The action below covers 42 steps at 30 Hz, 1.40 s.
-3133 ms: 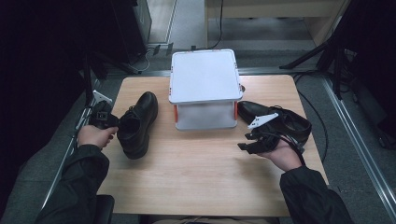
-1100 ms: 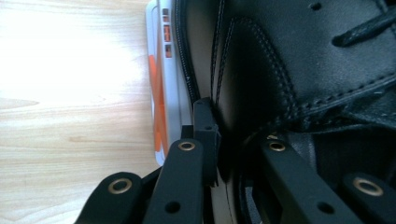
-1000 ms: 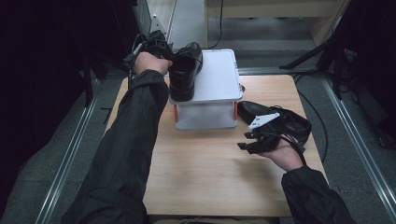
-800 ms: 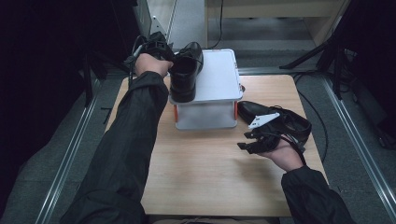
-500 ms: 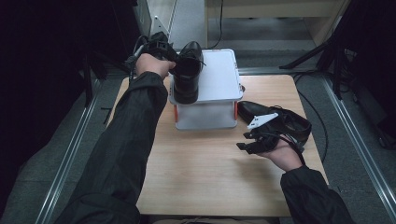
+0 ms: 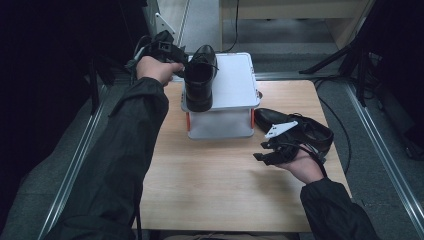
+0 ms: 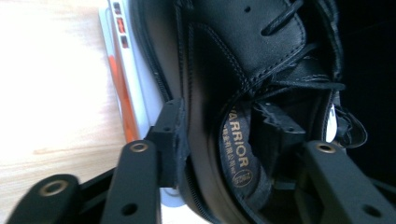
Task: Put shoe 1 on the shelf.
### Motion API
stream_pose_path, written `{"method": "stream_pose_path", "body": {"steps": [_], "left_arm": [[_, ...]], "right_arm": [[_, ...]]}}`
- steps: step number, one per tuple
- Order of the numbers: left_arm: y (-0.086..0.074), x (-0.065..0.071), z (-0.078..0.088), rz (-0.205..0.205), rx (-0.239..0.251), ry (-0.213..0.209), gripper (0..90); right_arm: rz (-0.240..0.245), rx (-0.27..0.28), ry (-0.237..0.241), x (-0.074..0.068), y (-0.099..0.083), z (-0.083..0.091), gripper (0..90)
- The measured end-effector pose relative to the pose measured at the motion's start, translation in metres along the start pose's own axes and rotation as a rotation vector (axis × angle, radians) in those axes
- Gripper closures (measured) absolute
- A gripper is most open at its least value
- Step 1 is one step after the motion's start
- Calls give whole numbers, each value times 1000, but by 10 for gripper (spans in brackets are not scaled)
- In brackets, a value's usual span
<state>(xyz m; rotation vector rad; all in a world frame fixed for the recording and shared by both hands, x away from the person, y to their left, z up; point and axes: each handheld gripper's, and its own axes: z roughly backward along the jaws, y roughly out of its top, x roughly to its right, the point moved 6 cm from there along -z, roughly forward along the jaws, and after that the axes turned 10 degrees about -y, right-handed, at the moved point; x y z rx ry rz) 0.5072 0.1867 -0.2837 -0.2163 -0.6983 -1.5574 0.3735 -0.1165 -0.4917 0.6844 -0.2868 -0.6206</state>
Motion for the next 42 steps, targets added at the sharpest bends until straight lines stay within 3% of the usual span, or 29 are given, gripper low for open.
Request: {"method": "stream_pose_path", "body": {"steps": [2, 4, 10, 14, 18, 23, 28, 33, 35, 39, 42], "left_arm": [[-1, -1, 9, -24, 31, -8, 541], [-3, 0, 18, -36, 36, -39, 531], [-10, -4, 53, -68, 76, -81, 521], [-19, -15, 69, -84, 90, -66, 522], [-29, -37, 69, -64, 101, -50, 506], [-46, -61, 57, -69, 99, -54, 499], [-63, -84, 33, -65, 89, -63, 481], [-83, -98, 7, -59, 94, -131, 474], [-93, -100, -3, -77, 80, -112, 475], [-112, -105, -21, -82, 72, -131, 471], [-127, -114, -34, -83, 62, -133, 466]], "right_arm": [[-10, -5, -1, 1, 0, 0, 477], [-23, -7, -1, 2, 0, 1, 480], [-41, -7, 2, 5, -1, 2, 482], [-44, -6, 5, 5, -1, 3, 485], [-55, -8, 20, 6, -2, 3, 512], [-65, 7, 18, 10, -1, 5, 518], [-112, -16, 76, 16, -3, 4, 539], [-94, 2, 40, 25, -4, 11, 539], [-88, 5, 23, 30, -6, 14, 539], [-69, -4, -1, 42, -12, 18, 544], [-83, -10, -25, 52, -16, 22, 545]]}}
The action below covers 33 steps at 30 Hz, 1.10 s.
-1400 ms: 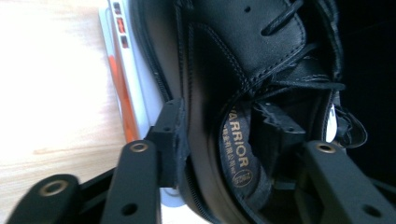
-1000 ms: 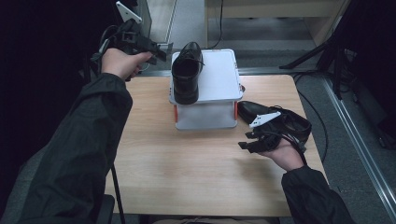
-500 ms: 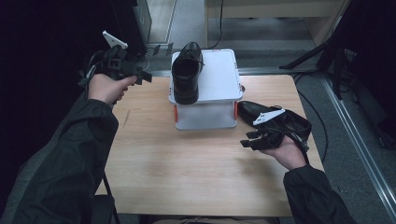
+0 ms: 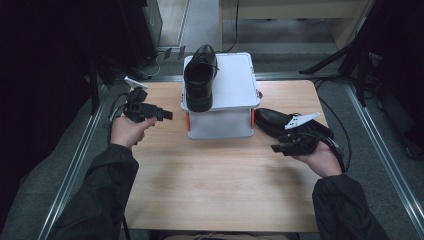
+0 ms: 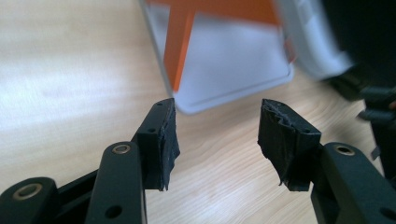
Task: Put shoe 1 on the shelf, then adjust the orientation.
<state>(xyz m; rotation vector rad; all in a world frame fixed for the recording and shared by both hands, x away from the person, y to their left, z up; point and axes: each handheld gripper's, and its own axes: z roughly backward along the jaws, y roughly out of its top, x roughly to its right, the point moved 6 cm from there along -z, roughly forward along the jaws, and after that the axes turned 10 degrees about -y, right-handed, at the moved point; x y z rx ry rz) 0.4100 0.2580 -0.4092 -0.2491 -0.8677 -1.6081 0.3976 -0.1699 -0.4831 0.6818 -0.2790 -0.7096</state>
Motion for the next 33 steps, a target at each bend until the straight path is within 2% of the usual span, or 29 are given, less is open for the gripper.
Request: {"method": "stream_pose_path", "body": {"steps": [3, 6, 12, 15, 21, 24, 29, 33], "left_arm": [[-16, -7, -8, 7, -2, -9, 461], [-29, -10, -15, -6, -5, 8, 456], [-51, -12, -24, -13, -4, -13, 456], [-60, -13, -26, -30, -20, 4, 455], [-68, -13, -26, -47, -4, -7, 449], [-71, -14, -28, -60, -13, 2, 448], [-71, -12, -25, -67, 5, -18, 449], [-70, -14, -26, -60, 9, -19, 449]], "right_arm": [[-9, 10, -17, 10, -1, 4, 546], [-18, 16, -42, 19, -2, 9, 545], [-52, 29, -62, 36, -2, 17, 555], [-58, 29, -79, 45, -4, 20, 565], [-80, 41, -61, 54, -7, 30, 597], [-65, 54, -87, 55, -5, 39, 595], [-84, 60, -139, 68, -12, 54, 594], [-97, 27, -156, 79, -22, 46, 591]]}}
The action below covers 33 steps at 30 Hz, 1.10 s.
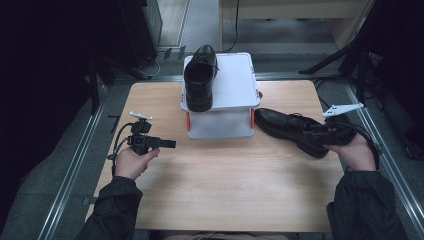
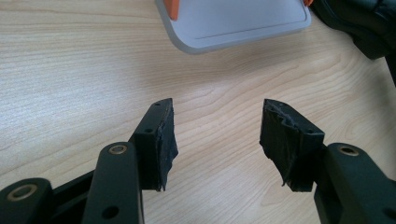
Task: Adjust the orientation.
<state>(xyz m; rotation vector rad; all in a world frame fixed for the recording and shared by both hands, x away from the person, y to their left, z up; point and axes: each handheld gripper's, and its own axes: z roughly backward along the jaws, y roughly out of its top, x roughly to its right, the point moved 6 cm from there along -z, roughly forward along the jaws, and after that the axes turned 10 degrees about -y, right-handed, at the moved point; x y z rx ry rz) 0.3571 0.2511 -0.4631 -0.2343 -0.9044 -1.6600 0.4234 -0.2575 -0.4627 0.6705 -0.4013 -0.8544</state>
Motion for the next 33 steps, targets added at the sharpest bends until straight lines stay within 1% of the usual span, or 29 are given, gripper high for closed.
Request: {"method": "stream_pose_path", "body": {"steps": [2, 5, 7, 9, 11, 13, 15, 17, 19, 21, 22, 24, 25, 28, 31, 33], "left_arm": [[0, -1, -1, 4, -4, 1, 449], [1, -2, -1, 6, -6, 0, 449], [1, -3, -2, 5, -5, 0, 449], [1, -4, -2, 8, -8, 2, 449], [0, -5, -1, 8, -8, -2, 449], [0, -5, -1, 7, -11, -2, 449], [0, -5, -1, 8, -12, -2, 449], [0, -5, -2, 9, -11, -4, 449], [0, -3, -1, 11, -8, -18, 449], [1, -2, -2, 9, -3, -23, 449], [1, -2, -2, 4, -5, -20, 449], [1, -1, -3, 4, -10, -19, 449], [1, -1, -4, -1, -12, -19, 449], [2, 0, -6, -1, -15, -17, 449], [2, 0, -7, -4, -20, -13, 449], [2, 0, -8, -4, -23, -11, 449]], "right_arm": [[0, -18, 12, -1, -1, -9, 591], [26, -40, 37, -6, 1, -23, 607], [42, -62, 40, -10, 4, -31, 648], [51, -88, 23, -11, 7, -37, 701], [30, -98, 44, -11, 9, -39, 752], [-8, -109, 73, -10, 9, -37, 813], [-21, -114, 77, -9, 9, -35, 838], [-17, -129, 48, -10, 8, -32, 846], [-21, -125, 31, -10, 8, -28, 853], [-45, -112, 10, -9, 8, -22, 854], [-67, -103, -3, -7, 9, -21, 854], [-100, -100, -26, -5, 11, -21, 855], [-105, -100, -50, -4, 13, -22, 855], [-151, -102, -99, -4, 20, -32, 854], [-191, -93, -112, -7, 27, -44, 848], [-227, -86, -106, -8, 31, -48, 832]]}}
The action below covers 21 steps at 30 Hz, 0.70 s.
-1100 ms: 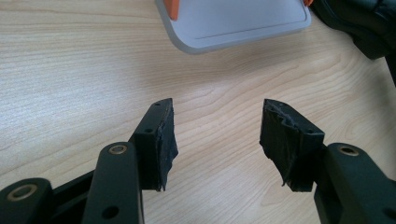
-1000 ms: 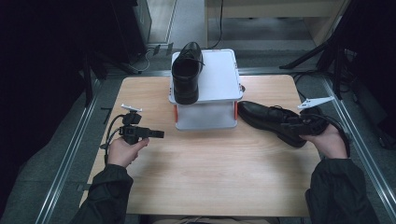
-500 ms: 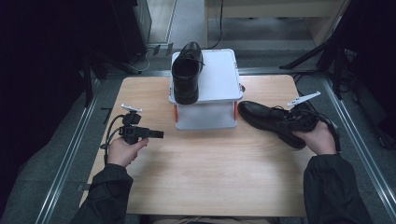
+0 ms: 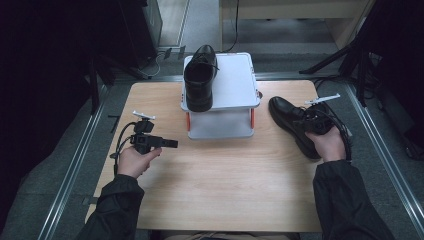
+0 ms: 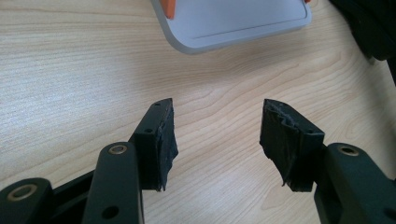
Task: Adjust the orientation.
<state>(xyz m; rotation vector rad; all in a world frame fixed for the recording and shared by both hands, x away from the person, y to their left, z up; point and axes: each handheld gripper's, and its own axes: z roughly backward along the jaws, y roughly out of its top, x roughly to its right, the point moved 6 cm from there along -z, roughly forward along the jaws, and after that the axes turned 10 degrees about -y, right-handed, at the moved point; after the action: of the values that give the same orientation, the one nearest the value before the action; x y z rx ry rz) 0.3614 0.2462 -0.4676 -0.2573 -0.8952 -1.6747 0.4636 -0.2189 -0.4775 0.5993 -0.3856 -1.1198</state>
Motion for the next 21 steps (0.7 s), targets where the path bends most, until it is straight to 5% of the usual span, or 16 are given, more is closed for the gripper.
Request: {"method": "stream_pose_path", "body": {"steps": [4, 7, 14, 18, 21], "left_arm": [[-1, -2, 0, -3, -6, 6, 449], [-2, -3, 1, -1, -6, 5, 449], [-1, -2, 0, -1, -3, 3, 448], [-1, -3, -2, -4, -12, 3, 449], [-2, -5, -4, -3, -24, 4, 449]], "right_arm": [[30, -27, 5, -5, -4, 0, 730], [64, 0, -1, -3, -5, 16, 711], [-10, 55, 33, 18, -10, 49, 891], [30, -29, 38, 21, -18, 30, 898], [81, -124, 97, 10, -21, 15, 900]]}}
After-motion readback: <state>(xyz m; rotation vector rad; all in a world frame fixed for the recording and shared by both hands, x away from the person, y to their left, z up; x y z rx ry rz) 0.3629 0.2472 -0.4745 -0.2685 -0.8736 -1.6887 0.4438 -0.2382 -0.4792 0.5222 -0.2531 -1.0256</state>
